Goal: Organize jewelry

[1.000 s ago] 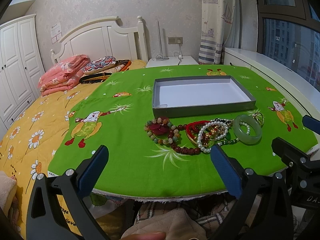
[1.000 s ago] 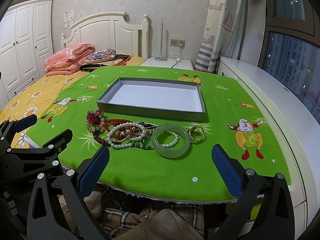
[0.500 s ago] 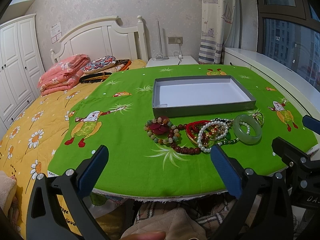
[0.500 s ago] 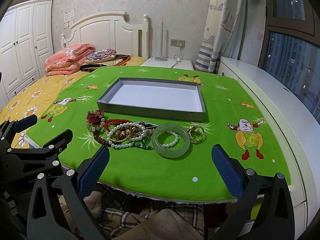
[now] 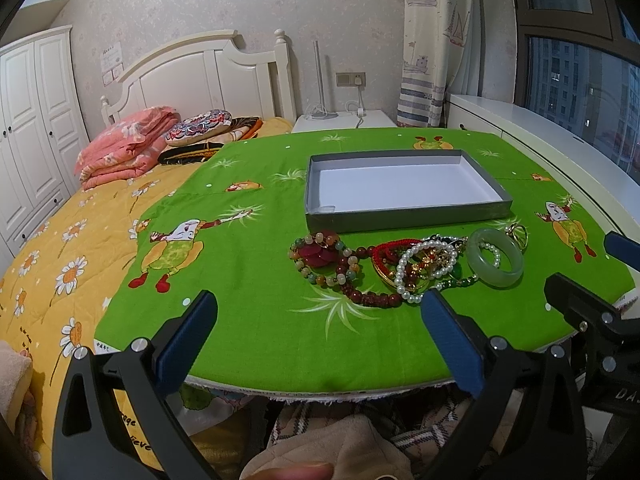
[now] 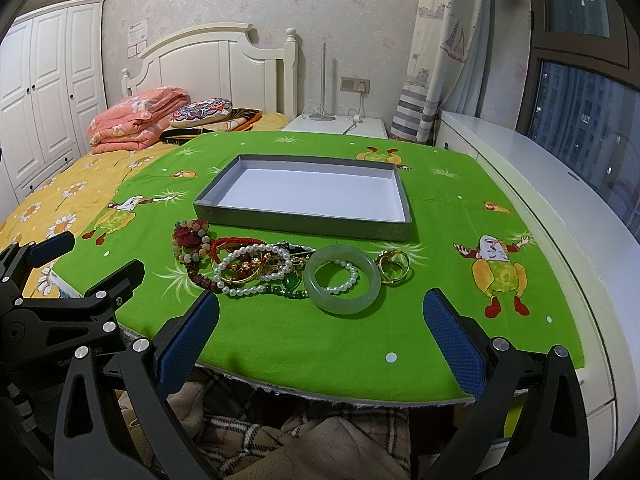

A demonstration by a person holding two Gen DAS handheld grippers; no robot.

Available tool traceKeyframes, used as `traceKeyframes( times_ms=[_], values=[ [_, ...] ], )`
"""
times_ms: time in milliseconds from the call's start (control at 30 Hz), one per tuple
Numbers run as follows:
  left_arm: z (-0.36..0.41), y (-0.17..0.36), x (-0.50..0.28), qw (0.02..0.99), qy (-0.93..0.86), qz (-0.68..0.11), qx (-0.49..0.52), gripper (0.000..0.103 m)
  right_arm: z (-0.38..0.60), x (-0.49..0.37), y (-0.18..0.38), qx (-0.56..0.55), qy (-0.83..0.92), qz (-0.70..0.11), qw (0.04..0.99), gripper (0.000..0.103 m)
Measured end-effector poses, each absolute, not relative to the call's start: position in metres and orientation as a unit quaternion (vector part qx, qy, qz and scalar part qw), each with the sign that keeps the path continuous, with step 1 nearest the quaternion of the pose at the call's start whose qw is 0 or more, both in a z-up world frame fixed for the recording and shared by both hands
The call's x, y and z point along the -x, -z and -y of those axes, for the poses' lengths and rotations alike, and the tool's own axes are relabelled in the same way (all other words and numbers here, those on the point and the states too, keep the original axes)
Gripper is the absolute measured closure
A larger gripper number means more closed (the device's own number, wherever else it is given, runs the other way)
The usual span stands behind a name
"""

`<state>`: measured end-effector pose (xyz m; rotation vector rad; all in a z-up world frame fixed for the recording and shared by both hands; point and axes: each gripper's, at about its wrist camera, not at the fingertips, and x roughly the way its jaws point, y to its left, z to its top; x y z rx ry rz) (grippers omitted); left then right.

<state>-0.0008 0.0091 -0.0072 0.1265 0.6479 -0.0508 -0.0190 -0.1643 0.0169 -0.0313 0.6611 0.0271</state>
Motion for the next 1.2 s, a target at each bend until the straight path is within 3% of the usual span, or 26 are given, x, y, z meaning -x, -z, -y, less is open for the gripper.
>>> traceKeyframes(
  times_ms=[700, 800, 967, 1200],
  values=[
    [-0.027, 0.032, -0.004, 0.914, 0.119, -0.386, 0.031, 0.004, 0.253, -0.034, 0.037, -0.122, -0.026, -0.367, 0.922, 0.007],
    [-0.028, 0.042, -0.02, 0.899, 0.137, -0.413, 0.045, 0.004, 0.258, -0.044, 0.046, -0.134, -0.04, -0.375, 0.916, 0.018],
    [-0.05, 0.046, -0.049, 0.907, 0.08, -0.41, 0.055, 0.005, 0.237, -0.048, 0.055, -0.139, -0.119, -0.392, 0.902, 0.021],
    [-0.076, 0.077, -0.088, 0.879, 0.06, -0.468, 0.069, 0.005, 0.212, -0.073, 0.067, -0.063, -0.094, -0.404, 0.908, 0.021]
  ],
)
